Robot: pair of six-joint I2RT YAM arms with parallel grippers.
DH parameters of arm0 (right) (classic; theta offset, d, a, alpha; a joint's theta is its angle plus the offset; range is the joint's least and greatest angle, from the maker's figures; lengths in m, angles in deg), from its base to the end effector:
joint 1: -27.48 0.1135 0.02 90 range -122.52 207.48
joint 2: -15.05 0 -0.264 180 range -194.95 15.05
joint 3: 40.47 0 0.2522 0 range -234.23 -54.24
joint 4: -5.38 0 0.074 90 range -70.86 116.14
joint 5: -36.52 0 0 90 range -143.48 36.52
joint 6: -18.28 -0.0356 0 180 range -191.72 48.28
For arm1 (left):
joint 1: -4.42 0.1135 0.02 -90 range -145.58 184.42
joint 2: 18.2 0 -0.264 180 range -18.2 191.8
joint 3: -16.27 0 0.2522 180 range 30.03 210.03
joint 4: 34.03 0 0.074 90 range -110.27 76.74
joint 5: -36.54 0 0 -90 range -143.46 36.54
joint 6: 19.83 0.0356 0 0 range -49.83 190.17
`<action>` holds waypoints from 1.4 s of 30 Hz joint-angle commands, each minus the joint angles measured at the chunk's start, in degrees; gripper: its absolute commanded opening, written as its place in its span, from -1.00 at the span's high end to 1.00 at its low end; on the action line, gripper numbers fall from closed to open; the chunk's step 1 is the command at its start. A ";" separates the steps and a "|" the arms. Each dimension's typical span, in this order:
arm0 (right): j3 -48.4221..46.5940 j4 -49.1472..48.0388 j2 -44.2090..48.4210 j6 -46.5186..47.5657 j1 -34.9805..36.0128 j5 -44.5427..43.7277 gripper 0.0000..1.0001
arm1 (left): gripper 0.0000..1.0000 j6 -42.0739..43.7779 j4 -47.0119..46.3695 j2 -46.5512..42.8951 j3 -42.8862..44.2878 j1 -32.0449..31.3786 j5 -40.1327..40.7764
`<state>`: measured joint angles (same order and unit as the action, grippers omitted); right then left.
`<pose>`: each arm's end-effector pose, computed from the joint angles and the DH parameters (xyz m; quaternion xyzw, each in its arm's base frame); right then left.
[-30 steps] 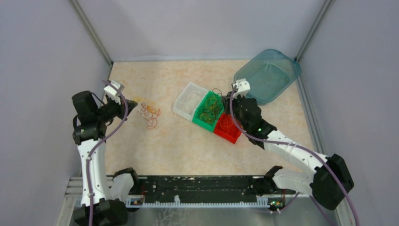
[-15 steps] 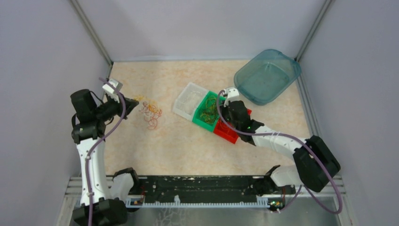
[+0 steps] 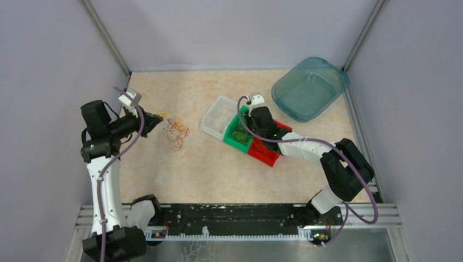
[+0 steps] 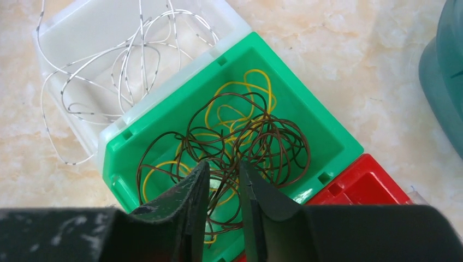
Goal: Untangle the cables
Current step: Place the cable in the bin, then untie the cable.
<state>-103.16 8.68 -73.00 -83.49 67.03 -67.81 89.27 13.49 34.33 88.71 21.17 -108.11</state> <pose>0.2632 0.2060 0.2173 -0.1431 0.8437 0.1225 0.5027 0.1811 0.0242 0.3651 0.2533 0.7549 -0.2320 0.5587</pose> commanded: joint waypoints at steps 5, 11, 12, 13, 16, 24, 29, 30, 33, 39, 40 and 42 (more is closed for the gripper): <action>-5.36 -1.88 4.37 0.48 0.36 -2.15 0.15 | 1.00 -0.97 1.89 0.40 3.61 0.08 -3.72; -7.87 -2.61 5.90 -0.74 0.35 -1.62 -0.33 | 1.00 -0.82 2.23 0.77 3.57 0.04 -4.15; -9.08 -2.17 5.68 -0.79 0.35 -1.63 -0.44 | 1.00 -0.89 2.46 1.05 3.74 0.03 -4.48; -10.14 -1.97 5.38 -0.87 0.35 -1.60 -0.62 | 1.00 -0.91 2.71 1.40 4.04 0.03 -4.75; -13.97 -0.98 4.30 -2.07 0.40 -1.46 -0.98 | 1.00 -0.65 3.63 2.13 4.87 0.04 -5.54; -14.63 -3.55 5.24 -5.56 1.65 1.05 -0.98 | 1.00 -1.58 4.71 2.75 6.58 0.08 -8.01; -10.28 -8.20 11.11 -19.05 -2.21 1.39 -0.98 | 1.00 -1.60 7.38 2.47 9.10 0.03 -9.52; -8.58 -10.43 12.22 -20.60 -3.23 3.00 -0.98 | 1.00 -1.62 7.90 2.33 9.32 0.03 -10.04; -5.84 -15.02 13.48 -17.64 -4.02 7.83 -0.98 | 1.00 -2.00 9.02 2.15 10.07 0.03 -11.72; -10.57 -5.28 12.06 -12.78 -3.97 15.29 -0.98 | 1.00 -2.57 9.47 2.05 10.28 0.03 -14.20; -10.84 -4.79 12.23 -12.35 -3.96 16.31 -0.98 | 1.00 -2.63 9.56 2.05 10.38 0.03 -14.52; -10.94 -4.45 12.78 -11.78 -3.95 17.78 -0.98 | 1.00 -2.83 9.57 2.07 10.51 -0.03 -14.99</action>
<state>-110.55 3.92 -61.33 -97.59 62.83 -55.96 86.86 22.26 36.97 97.56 21.17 -119.50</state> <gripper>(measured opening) 0.990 0.024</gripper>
